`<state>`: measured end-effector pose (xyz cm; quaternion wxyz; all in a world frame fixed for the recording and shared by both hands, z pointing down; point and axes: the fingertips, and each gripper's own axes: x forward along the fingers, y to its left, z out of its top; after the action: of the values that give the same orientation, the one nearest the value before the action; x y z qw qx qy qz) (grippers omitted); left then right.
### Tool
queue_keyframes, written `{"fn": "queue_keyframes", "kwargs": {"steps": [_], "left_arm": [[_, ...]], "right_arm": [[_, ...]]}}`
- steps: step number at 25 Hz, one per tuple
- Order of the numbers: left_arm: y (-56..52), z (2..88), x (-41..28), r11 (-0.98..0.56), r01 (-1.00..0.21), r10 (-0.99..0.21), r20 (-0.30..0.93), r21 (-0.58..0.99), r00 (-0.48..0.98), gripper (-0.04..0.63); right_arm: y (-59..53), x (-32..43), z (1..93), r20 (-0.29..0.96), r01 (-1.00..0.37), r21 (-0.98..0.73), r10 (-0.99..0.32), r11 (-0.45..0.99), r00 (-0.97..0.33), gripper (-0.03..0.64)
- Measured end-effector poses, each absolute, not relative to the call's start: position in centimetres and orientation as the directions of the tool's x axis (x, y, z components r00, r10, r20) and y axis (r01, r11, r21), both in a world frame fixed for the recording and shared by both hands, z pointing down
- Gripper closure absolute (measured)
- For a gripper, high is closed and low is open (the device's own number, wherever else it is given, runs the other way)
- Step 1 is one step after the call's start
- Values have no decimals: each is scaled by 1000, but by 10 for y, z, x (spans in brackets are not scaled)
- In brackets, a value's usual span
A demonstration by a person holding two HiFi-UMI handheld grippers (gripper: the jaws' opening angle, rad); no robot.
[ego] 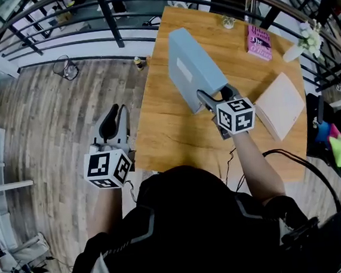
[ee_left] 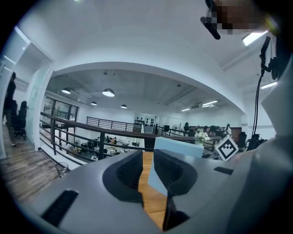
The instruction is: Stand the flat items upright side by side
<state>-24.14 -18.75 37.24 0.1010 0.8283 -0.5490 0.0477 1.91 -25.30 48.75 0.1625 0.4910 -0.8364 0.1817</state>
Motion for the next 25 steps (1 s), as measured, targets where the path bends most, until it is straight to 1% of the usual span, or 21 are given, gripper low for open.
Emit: {"fn": "queue_keyframes", "kwargs": {"steps": [3, 7, 14, 21, 25], "left_arm": [[-189, 374, -254, -389, -913, -894, 190, 122, 406, 514], [-195, 376, -272, -408, -902, -881, 198, 144, 430, 528], [-205, 385, -313, -410, -901, -877, 211, 140, 432, 537], [-199, 387, -343, -391, -915, -893, 199, 103, 404, 541], [-200, 389, -368, -342, -935, -913, 205, 89, 354, 543]], "right_arm": [[-262, 0, 488, 470, -897, -152, -768, 414, -434, 302], [-275, -28, 490, 481, -920, -220, -784, 325, -392, 284], [-300, -57, 489, 461, -961, -215, -849, 174, -257, 290], [-338, -75, 491, 465, -970, -232, -869, 68, -172, 287], [-371, -88, 488, 466, -963, -270, -872, 21, -150, 273]]}}
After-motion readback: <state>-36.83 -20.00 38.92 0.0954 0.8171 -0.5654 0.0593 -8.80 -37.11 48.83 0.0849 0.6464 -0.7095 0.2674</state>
